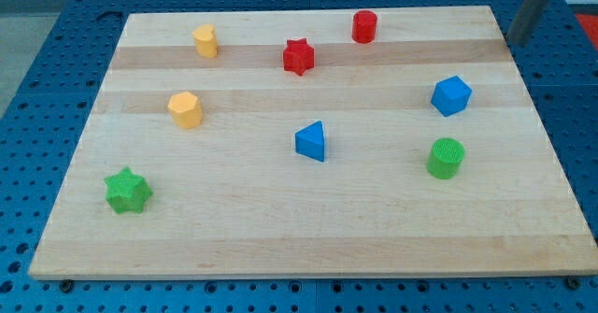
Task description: Nudge blue triangle a bit right
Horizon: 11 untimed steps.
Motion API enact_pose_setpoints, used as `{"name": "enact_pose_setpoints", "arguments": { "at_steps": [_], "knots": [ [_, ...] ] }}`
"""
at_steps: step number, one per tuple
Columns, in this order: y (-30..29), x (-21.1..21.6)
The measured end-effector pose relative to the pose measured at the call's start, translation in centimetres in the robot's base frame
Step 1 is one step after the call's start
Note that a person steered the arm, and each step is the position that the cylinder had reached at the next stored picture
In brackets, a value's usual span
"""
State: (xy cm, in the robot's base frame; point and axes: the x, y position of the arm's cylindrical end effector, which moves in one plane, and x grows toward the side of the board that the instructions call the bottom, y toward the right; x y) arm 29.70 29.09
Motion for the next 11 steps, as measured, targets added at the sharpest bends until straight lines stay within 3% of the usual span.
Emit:
{"name": "enact_pose_setpoints", "arguments": {
  "at_steps": [1, 2, 3, 5, 6, 7, 11],
  "knots": [
    [-6.5, 3.6],
    [-7.1, 6.5],
    [-2.4, 11.4],
    [-6.1, 24.8],
    [-10.8, 29.5],
    [-18.5, 29.2],
    [-29.6, 21.1]
  ]
}}
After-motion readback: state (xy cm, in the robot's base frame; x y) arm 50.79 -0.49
